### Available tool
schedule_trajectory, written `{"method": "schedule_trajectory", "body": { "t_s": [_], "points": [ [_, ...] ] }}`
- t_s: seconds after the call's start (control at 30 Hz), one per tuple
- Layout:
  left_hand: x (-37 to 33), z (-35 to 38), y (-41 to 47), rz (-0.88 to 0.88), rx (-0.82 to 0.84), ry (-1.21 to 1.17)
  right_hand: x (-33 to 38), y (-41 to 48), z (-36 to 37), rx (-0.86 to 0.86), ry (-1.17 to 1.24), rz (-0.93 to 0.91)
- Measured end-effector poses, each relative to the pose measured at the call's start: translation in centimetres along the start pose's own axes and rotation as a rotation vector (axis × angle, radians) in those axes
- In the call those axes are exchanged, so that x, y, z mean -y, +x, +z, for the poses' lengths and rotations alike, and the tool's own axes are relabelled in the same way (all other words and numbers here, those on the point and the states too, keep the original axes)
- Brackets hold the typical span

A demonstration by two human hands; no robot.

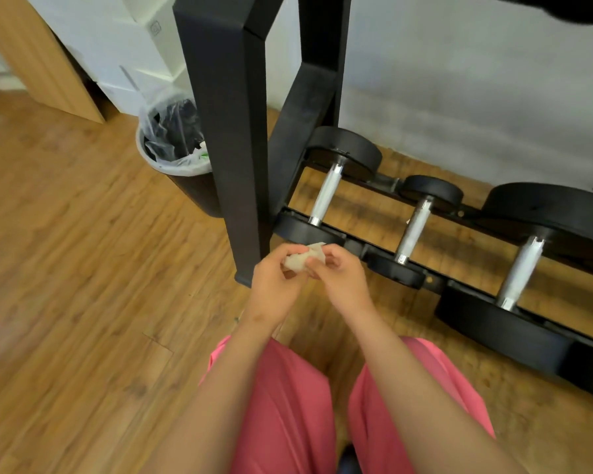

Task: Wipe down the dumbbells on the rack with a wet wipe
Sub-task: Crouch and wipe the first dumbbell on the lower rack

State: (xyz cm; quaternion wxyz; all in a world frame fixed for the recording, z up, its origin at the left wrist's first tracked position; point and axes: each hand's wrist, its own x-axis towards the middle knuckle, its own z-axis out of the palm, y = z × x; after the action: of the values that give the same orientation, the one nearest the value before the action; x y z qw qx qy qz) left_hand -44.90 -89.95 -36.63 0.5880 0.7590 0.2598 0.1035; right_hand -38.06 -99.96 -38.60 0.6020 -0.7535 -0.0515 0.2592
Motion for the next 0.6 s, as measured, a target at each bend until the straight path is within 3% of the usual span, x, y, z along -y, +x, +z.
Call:
{"method": "schedule_trajectory", "body": {
  "t_s": [0.1,0.23,0.4,0.5,0.6],
  "points": [
    [1.1,-0.1,0.2,-0.048,-0.015,-0.032,-0.5,1.2,-0.4,-0.118,-0.069,0.013],
    [3.0,0.0,1.6,-0.151,-0.073,0.159,-0.4,3.7,-0.6,-0.253,-0.216,-0.041],
    [5.0,1.3,6.0,-0.134,-0.074,0.316,-1.0,6.8,-0.3,-0.239,-0.4,-0.066],
    [6.5,2.3,7.5,-0.142,-0.115,0.292,-1.9,7.1,0.1,-0.23,-0.424,-0.039],
    [8.0,2.4,8.2,-0.102,-0.199,0.22,-2.4,7.3,0.7,-0.234,-0.472,-0.141]
  ]
}}
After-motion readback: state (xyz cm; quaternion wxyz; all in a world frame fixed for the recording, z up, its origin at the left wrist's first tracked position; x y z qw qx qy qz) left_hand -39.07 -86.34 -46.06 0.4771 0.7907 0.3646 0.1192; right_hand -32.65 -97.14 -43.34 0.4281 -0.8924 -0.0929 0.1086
